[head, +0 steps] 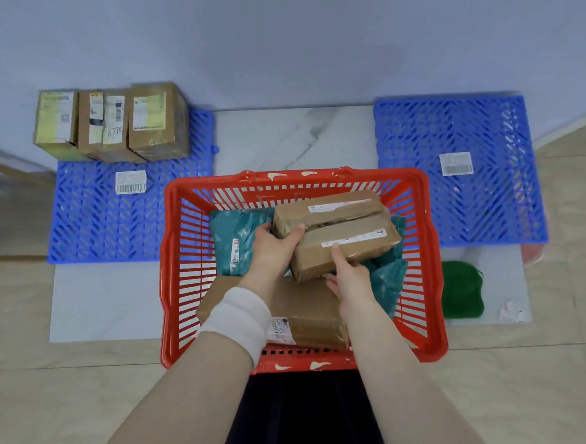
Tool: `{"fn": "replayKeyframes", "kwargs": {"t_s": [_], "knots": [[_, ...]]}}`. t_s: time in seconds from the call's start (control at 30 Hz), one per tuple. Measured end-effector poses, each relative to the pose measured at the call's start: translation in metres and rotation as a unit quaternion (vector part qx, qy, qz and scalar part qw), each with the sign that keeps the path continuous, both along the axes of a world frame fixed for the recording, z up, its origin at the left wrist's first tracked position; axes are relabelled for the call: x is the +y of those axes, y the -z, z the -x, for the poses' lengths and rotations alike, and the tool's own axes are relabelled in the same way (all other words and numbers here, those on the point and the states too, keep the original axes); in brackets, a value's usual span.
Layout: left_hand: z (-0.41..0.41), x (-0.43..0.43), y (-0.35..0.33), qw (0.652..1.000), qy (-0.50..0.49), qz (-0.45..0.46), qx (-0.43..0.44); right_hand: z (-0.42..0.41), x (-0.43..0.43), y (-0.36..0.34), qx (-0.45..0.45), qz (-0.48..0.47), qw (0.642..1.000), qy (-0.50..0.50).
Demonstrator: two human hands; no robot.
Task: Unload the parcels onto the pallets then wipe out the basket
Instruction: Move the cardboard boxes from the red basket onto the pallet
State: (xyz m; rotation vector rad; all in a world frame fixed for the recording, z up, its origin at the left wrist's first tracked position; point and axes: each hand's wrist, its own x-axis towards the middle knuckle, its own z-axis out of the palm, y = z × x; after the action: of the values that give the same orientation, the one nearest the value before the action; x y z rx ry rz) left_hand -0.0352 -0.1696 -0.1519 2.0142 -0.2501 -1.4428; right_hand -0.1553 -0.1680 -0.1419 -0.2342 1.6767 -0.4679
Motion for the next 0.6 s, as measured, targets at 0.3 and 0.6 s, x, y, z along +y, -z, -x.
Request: {"fn": "replayKeyframes", "kwargs": {"t_s": [0.3, 0.6], "knots": [[0.001, 0.016, -0.01, 0.998, 0.003, 0.016, 0.055, -0.007, 0.017, -0.006, 0.02, 0.042, 0.999, -0.027], [-0.002, 0.021, -0.016, 0.997, -0.016, 0.025, 0.065, -0.007, 0.021, -0.013, -0.047, 0.051, 0.996, 0.049]]}}
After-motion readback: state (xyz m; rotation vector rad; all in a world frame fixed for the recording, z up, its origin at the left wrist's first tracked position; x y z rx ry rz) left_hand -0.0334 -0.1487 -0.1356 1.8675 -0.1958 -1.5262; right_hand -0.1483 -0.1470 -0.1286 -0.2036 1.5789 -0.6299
